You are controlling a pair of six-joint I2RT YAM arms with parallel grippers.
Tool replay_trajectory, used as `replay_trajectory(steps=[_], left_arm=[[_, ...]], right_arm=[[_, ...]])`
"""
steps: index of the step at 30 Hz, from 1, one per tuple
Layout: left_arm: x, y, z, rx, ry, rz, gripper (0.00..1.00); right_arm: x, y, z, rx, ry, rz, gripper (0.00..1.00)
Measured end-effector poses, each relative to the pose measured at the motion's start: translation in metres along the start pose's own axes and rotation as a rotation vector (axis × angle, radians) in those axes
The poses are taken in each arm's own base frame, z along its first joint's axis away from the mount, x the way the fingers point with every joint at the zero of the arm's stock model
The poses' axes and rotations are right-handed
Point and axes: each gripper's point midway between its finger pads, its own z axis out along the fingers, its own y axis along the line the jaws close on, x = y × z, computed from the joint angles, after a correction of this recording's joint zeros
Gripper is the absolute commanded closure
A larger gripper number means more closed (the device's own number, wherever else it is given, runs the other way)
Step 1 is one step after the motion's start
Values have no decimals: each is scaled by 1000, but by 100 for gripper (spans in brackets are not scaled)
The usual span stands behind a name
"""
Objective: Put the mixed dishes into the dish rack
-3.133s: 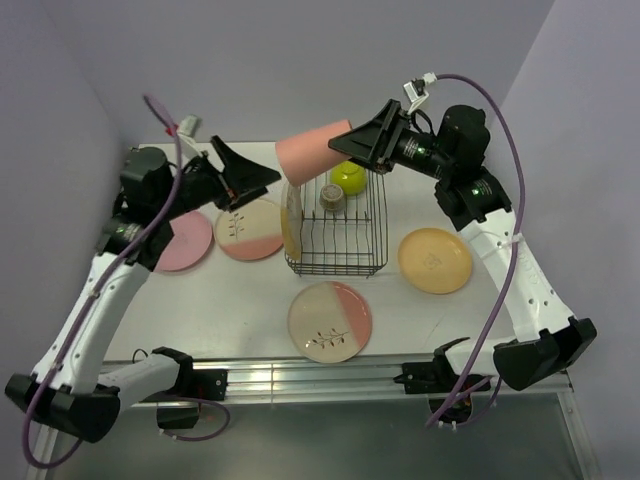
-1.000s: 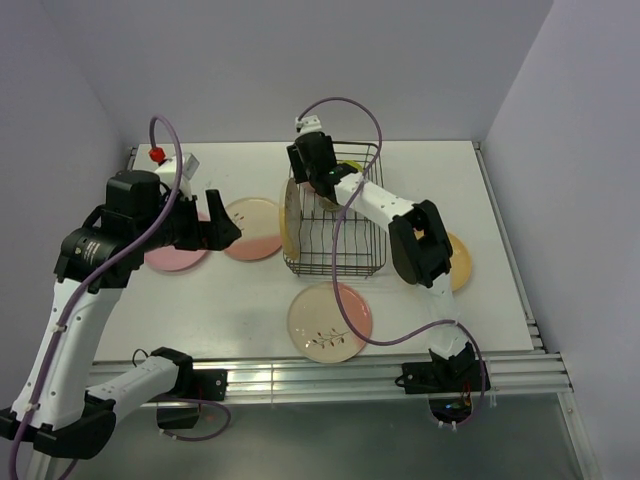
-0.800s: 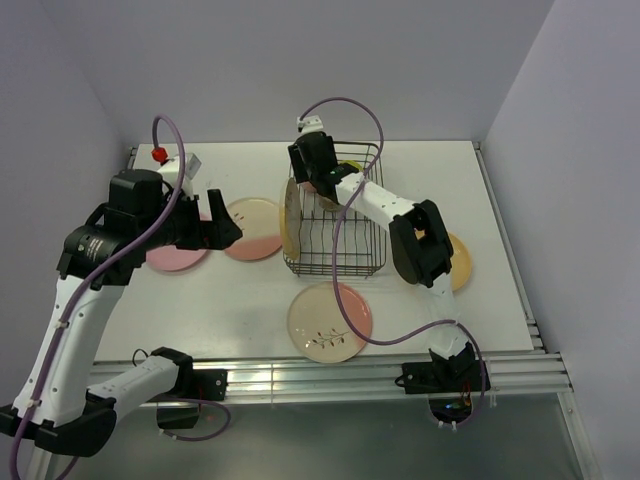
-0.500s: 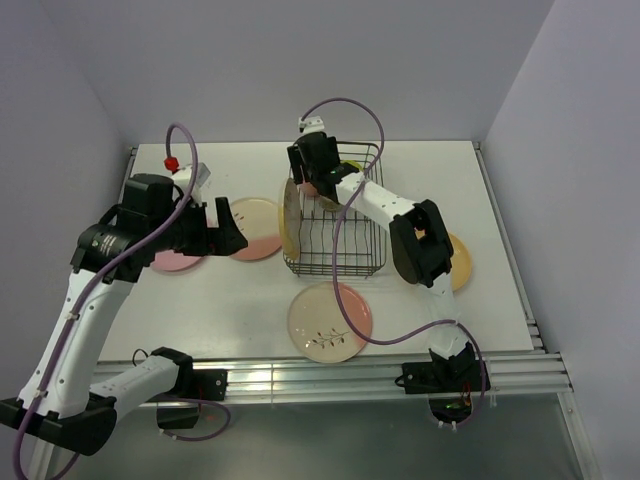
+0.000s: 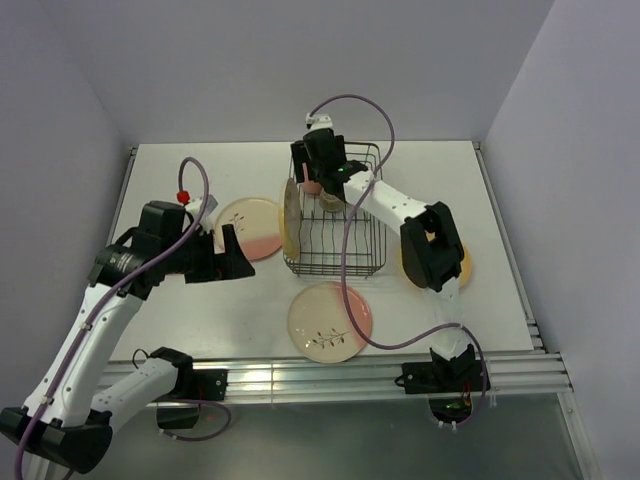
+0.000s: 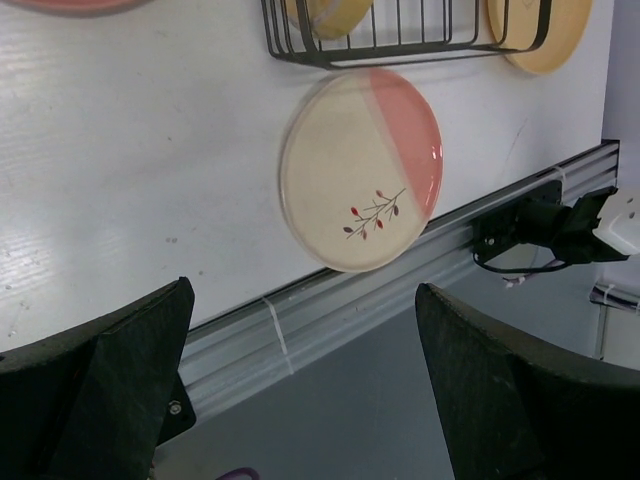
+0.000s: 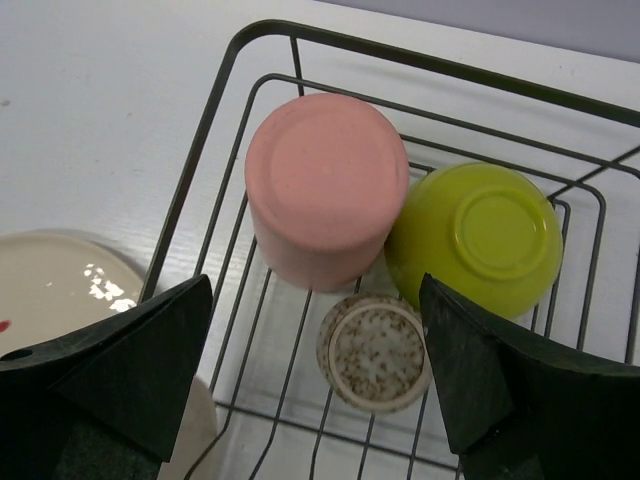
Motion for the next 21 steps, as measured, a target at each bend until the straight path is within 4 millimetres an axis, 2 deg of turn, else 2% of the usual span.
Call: replay_trajectory(steps=[3,7,10,14,16,17,21], left_arm=[[13,0,1,20,5,-27,1],[40,2,14,29,66,-64,1],[61,-2,26,37,130,-66,1],[84,-7,41,37,191,-57,1],[94,-5,52,27,217,-73,1],[98,-2,57,17,228,-83,1],[110,5,75,-4,244,-127,1]], right_arm=[[-12,-2,-24,-21,-23,31,9],[-40,-6,-72,-46,-82,95,9],[-64,-12,-117,-60,-121,186,10],[-82,-22,-193,-111,-161,326,11],[-71,-28,-232,-149,-159,379,12],[-59,-33,-253,-174,-147,405,13],[-3,-49,-314,-264,-92,480,16]])
